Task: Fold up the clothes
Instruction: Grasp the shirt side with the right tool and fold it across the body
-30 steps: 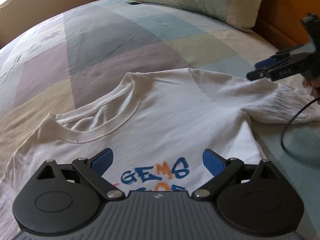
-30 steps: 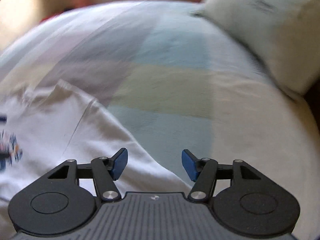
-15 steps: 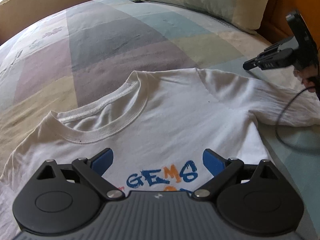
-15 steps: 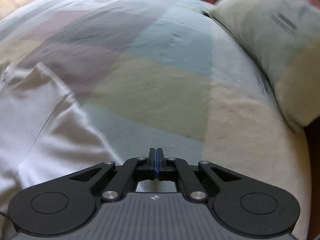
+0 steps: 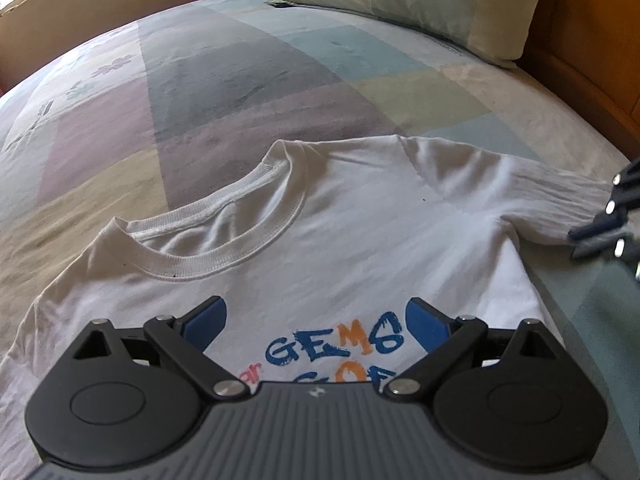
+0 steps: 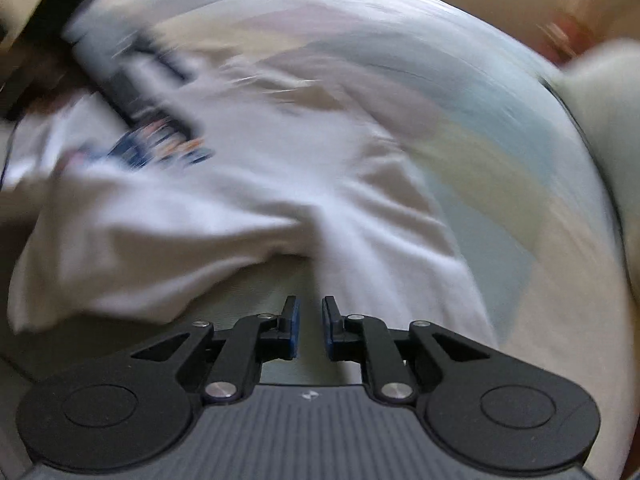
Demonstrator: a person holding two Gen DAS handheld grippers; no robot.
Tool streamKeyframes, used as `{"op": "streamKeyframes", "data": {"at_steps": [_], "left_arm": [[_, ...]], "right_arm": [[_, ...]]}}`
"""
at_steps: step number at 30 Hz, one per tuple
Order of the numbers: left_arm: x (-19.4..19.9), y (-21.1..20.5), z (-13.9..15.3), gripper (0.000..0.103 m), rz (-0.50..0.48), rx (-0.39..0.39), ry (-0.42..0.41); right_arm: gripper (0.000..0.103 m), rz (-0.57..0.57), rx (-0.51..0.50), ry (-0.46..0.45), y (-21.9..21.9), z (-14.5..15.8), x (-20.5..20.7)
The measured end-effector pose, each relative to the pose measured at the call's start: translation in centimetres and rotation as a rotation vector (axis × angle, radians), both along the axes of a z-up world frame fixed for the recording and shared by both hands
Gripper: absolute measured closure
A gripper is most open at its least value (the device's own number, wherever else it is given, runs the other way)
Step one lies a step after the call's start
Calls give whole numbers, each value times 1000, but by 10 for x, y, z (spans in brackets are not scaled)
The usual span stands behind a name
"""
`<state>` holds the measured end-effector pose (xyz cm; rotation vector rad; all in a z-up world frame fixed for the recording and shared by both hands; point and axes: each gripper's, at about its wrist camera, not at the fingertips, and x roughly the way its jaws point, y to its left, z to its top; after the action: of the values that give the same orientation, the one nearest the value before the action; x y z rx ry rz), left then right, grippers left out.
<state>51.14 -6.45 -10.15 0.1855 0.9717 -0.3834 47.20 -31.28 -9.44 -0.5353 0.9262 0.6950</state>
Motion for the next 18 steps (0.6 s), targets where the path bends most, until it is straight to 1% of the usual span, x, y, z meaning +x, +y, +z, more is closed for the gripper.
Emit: {"op": "streamKeyframes", "data": {"at_steps": [2, 4, 6, 7, 12, 16, 18], "left_arm": [[-2, -2, 1, 7, -3, -1, 0], [-3, -4, 4, 7, -11, -3, -5], [-5, -4, 5, 7, -14, -10, -7], [-6, -4, 5, 7, -12, -14, -4], [-10, -4, 1, 7, 13, -28, 13], [-12, -5, 0, 7, 9, -29, 16], [-12, -6, -1, 7, 5, -24, 18]], "right_arm": [[85, 57, -30, -46, 16, -7, -2], [85, 95, -80, -104, 26, -14, 2], [84, 125, -134, -161, 29, -18, 5], [83, 130, -151, -172, 28, -19, 8], [82, 128, -184, -143, 16, -23, 21], [82, 126, -166, -113, 10, -29, 26], [85, 120, -157, -101, 8, -29, 28]]}}
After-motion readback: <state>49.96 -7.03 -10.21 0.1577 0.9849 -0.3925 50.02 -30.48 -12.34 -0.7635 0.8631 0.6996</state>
